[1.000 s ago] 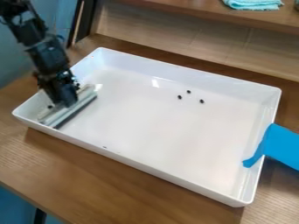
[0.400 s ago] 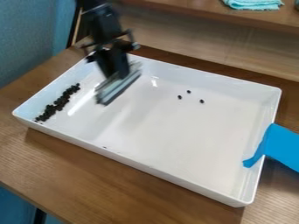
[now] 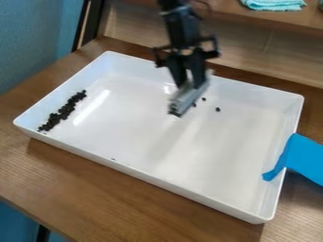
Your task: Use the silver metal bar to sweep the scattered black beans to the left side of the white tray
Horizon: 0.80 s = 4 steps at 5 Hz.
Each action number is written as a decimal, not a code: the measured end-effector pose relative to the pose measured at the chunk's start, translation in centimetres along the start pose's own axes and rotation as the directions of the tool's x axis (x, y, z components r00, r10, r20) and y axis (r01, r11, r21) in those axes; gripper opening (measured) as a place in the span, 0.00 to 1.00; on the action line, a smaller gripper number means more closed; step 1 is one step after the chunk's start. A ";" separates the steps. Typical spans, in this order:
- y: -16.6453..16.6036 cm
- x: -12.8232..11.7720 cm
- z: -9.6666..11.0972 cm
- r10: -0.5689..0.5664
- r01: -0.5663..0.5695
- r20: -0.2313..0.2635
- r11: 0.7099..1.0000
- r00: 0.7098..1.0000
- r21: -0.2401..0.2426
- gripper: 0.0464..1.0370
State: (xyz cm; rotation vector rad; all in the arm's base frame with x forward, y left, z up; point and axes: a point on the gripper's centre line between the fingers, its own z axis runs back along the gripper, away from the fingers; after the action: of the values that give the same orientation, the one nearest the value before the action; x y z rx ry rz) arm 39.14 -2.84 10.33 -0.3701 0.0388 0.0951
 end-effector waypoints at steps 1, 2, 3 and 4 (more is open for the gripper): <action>-3.6 1.2 -3.2 0.007 -0.007 -0.010 0.999 1.000 0.043 0.29; -6.1 1.7 -5.1 0.011 -0.011 -0.001 0.997 1.000 0.072 0.29; -6.3 2.7 -7.1 0.029 -0.029 0.004 0.994 1.000 0.103 0.29; -6.1 4.5 -7.9 0.055 -0.060 0.041 0.991 0.998 0.120 0.29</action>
State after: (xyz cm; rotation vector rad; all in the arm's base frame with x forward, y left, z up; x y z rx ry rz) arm 44.07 -10.96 4.88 -0.2460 0.0183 0.1559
